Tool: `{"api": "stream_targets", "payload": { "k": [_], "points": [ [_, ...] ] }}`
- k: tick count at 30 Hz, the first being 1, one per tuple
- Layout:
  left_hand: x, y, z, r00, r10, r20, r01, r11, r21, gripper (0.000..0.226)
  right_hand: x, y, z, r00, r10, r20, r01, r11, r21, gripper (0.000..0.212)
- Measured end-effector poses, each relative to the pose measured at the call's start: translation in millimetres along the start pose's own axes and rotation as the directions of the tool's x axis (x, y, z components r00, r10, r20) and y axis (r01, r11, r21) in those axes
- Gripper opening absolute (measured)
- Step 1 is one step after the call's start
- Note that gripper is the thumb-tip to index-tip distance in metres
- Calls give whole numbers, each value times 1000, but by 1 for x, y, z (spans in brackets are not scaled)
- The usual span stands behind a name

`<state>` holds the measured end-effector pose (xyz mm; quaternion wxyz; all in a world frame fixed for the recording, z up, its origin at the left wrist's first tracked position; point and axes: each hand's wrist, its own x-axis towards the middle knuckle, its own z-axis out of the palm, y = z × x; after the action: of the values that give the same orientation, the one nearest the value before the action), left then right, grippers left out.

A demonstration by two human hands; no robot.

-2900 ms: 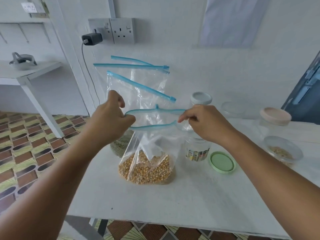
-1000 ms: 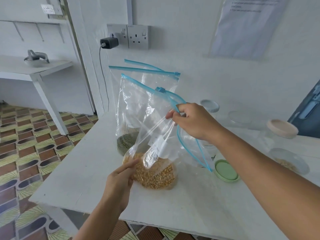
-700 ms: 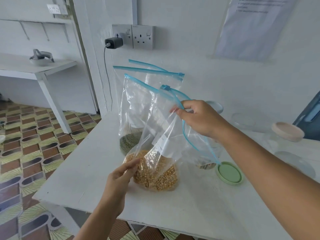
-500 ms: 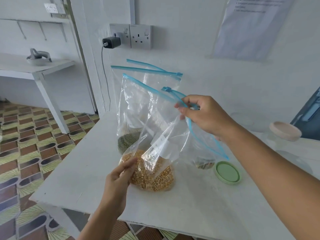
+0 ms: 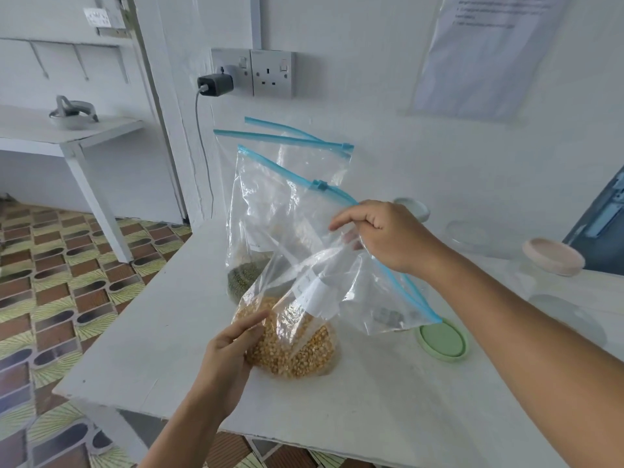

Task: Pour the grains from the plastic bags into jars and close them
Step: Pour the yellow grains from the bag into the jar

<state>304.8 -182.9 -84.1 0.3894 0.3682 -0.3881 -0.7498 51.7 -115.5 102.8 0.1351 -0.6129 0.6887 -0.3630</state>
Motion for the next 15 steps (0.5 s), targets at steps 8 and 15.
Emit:
{"api": "stream_targets", "payload": {
  "k": [8,15],
  "points": [
    [-4,18,10,981,168,-102,-173,984,-44,25,11,-15,-6,982,35,-187,-23,998,66,55],
    [-7,31,-18,993,68,93,-61,995,-72,42,12,-13,-1,978,57,-199,-22,985,172,54]
  ]
}}
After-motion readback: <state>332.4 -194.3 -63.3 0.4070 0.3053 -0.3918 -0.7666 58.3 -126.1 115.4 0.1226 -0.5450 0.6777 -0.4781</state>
